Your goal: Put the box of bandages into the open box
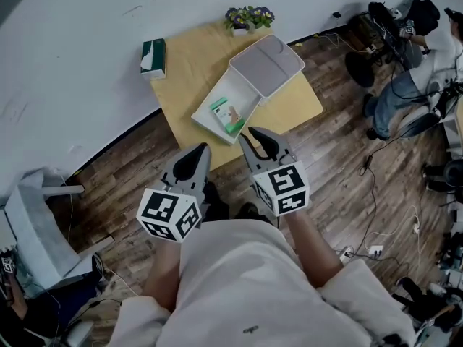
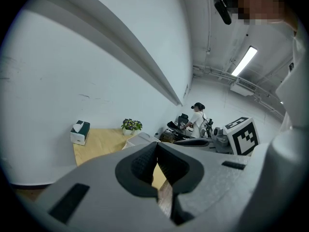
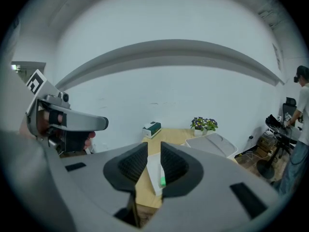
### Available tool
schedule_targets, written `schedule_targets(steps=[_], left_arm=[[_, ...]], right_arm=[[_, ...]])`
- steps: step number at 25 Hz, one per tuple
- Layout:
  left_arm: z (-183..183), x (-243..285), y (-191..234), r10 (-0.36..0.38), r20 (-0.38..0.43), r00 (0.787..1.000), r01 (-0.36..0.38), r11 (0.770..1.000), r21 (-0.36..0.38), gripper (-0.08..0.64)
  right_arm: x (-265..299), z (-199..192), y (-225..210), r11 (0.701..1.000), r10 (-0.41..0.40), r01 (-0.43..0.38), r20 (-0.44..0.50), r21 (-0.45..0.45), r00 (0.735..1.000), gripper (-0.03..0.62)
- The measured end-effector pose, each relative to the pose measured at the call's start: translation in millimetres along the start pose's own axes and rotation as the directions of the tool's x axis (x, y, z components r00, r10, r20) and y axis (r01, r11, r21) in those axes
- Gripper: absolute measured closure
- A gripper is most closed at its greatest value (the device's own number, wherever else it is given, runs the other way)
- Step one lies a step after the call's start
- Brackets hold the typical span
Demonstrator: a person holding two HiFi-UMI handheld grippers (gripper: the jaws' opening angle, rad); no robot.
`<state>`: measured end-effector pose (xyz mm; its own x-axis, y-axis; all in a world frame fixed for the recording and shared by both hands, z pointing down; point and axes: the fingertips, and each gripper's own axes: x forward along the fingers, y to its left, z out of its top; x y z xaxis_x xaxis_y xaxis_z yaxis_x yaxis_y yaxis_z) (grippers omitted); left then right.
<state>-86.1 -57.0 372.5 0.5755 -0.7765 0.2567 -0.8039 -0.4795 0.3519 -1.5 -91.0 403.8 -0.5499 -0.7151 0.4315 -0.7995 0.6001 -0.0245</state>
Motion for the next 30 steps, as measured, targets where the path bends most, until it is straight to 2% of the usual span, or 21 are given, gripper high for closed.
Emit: schedule_targets(steps=[13, 26, 30], left_arm=[[-6.2, -19.9, -59.4, 0.043, 0.040, 0.998, -0.044, 0.999, 0.017, 0.561], [-22.5, -34.3, -102.4, 0.086, 0.064, 0.994, -0.087, 0.996, 0.023, 0.561], [-28.4, -35.8, -111.1, 0.085, 0.061, 0.995, -0.087, 0.996, 0.037, 0.561]], right_arm=[[-76.5, 11.9, 3.3, 0.999, 0.048, -0.050, 0.102, 0.020, 0.994, 0.531], [-131.7, 5.9, 9.4, 0.994, 0.106, -0.104, 0.145, -0.019, 0.984, 0.566], [-141.6, 2.1, 7.2, 0.995, 0.100, -0.100, 0.163, -0.012, 0.981, 0.583]])
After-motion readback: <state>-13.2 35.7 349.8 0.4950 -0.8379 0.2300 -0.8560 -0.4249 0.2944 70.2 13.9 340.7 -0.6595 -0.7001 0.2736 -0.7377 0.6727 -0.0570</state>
